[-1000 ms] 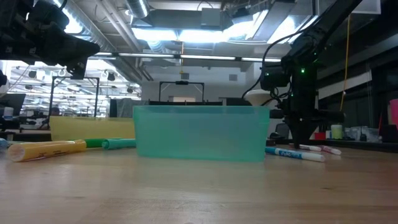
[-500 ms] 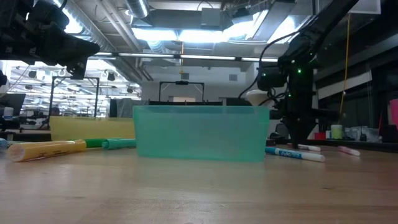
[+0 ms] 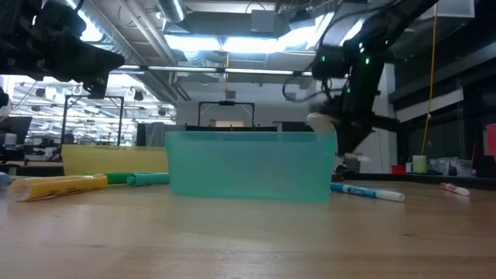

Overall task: Pick & Place Markers
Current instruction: Put the purple marker pen into the yellow bin

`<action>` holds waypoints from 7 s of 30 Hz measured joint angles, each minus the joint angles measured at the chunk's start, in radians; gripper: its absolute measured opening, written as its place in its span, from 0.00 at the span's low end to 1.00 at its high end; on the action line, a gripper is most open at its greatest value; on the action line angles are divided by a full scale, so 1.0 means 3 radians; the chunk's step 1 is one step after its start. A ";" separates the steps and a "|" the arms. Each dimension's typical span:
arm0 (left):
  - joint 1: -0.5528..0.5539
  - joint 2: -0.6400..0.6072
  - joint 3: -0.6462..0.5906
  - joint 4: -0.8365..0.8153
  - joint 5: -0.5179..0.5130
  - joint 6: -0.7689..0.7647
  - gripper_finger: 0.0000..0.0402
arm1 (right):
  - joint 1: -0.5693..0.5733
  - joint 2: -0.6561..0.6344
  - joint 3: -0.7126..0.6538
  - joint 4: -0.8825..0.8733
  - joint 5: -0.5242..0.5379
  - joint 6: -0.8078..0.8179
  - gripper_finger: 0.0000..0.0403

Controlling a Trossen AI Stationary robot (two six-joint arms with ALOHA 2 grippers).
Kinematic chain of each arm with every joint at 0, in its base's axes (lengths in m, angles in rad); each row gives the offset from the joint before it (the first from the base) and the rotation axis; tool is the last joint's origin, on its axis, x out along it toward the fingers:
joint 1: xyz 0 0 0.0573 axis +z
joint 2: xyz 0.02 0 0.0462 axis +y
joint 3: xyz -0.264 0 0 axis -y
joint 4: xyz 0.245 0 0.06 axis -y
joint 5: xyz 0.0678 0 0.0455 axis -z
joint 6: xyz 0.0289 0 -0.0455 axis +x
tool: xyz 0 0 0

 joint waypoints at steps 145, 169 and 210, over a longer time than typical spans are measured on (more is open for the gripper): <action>0.0026 0.4359 0.3527 0.1750 -0.0092 -0.0421 0.11 | 0.1901 -0.0329 0.1823 0.1236 0.0250 -0.2030 0.08; 0.0028 0.4355 0.3525 0.1746 -0.0085 -0.0196 0.08 | 0.1899 -0.0340 0.1823 0.1237 0.0203 -0.1912 0.38; 0.2222 0.3859 0.3522 -0.1015 -0.0277 -0.0314 0.08 | 0.1903 -0.0811 0.1823 0.0572 0.0170 -0.1665 0.69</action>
